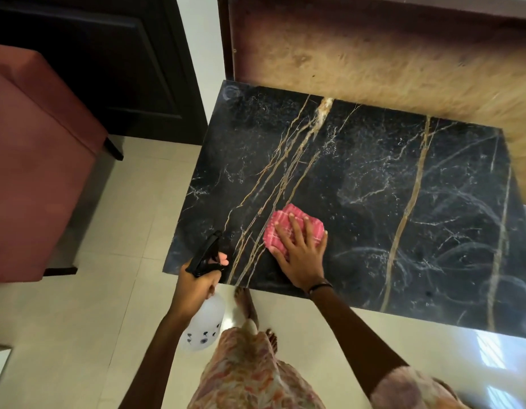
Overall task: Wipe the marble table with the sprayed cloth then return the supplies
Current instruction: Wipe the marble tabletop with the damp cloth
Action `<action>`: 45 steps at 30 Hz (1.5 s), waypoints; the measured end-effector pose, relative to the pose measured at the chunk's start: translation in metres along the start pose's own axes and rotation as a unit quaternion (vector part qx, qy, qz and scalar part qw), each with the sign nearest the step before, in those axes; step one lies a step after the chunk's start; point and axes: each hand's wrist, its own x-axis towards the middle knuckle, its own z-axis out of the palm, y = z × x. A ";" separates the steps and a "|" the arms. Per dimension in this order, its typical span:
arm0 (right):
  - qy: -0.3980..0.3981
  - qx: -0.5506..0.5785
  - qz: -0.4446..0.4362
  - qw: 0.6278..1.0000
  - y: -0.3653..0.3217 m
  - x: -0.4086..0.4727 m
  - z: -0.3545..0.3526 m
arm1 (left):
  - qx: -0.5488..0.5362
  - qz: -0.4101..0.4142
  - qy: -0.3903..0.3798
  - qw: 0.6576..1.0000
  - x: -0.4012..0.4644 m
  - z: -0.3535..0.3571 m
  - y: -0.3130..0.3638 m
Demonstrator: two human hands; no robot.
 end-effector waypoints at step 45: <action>-0.006 -0.044 -0.058 0.997 0.087 -0.094 0.009 | 0.046 -0.015 -0.064 0.997 -0.055 0.102 0.001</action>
